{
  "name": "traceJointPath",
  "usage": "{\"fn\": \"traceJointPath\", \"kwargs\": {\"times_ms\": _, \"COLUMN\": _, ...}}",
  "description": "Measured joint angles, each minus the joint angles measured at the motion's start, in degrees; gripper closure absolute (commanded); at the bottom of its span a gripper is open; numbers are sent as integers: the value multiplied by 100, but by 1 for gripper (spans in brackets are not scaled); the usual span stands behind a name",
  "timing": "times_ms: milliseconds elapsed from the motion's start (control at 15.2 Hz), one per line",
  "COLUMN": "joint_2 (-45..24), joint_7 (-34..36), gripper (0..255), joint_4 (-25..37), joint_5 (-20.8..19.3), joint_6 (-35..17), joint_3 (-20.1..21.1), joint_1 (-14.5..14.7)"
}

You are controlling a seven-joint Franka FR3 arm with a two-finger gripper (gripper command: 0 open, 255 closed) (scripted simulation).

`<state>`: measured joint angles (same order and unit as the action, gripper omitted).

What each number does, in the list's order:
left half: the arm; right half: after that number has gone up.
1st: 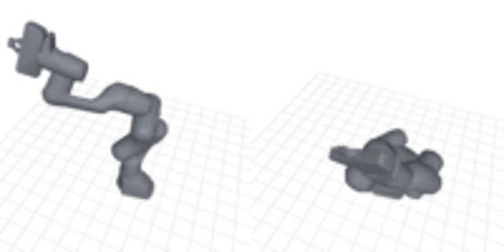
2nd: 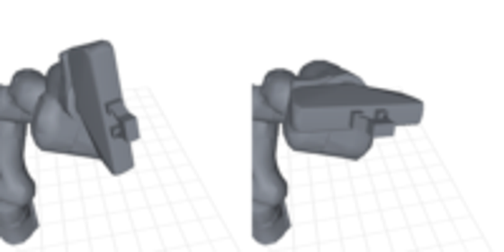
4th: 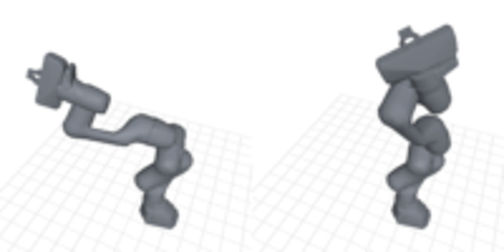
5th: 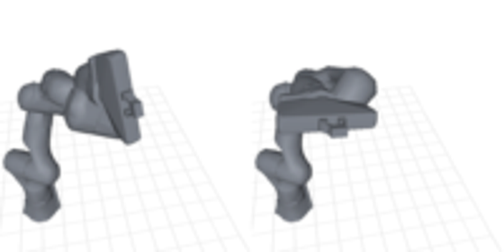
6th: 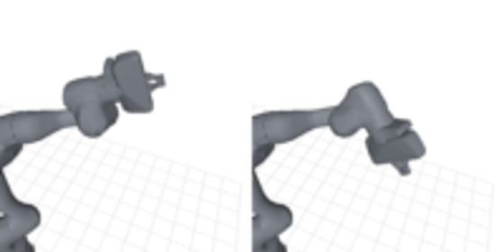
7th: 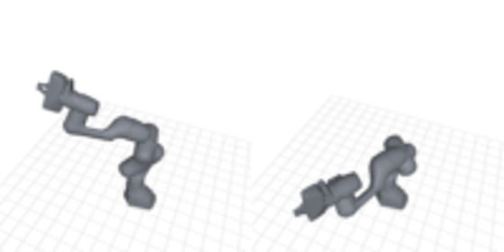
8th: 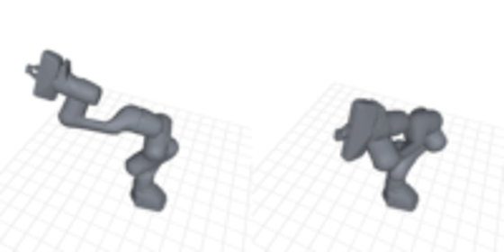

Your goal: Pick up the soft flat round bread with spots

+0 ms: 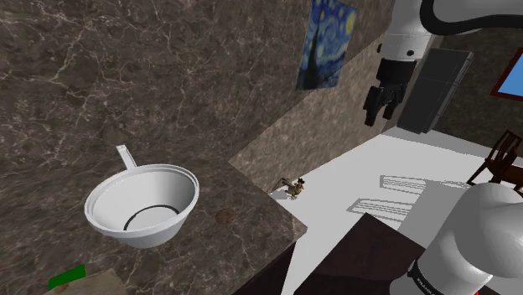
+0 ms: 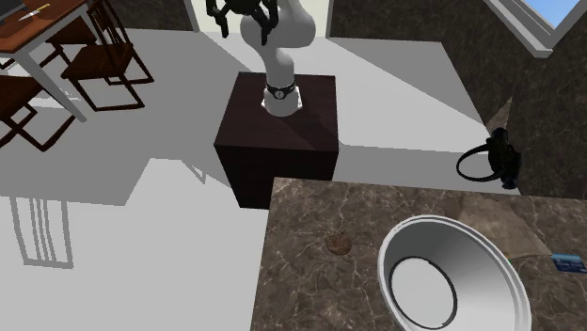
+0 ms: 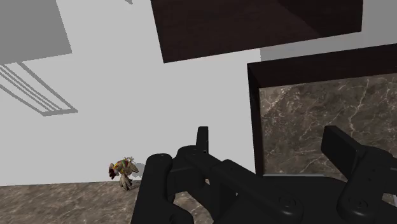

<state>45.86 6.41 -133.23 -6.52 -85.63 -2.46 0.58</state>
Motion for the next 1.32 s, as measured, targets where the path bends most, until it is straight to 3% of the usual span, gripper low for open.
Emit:
{"fn": "traceJointPath", "kwargs": {"times_ms": 198, "joint_2": -55, "joint_7": 148, "gripper": 0, "joint_4": -142, "joint_5": 70, "joint_6": -191, "joint_3": 73, "joint_1": 10}}
{"fn": "traceJointPath", "kwargs": {"times_ms": 726, "joint_2": -648, "joint_7": 1174, "gripper": 0, "joint_4": -892, "joint_5": 553, "joint_6": -1526, "joint_3": 650, "joint_1": 137}}
{"fn": "traceJointPath", "kwargs": {"times_ms": 1320, "joint_2": -2075, "joint_7": 2282, "gripper": 0, "joint_4": -1070, "joint_5": 877, "joint_6": -3190, "joint_3": 1289, "joint_1": 228}}
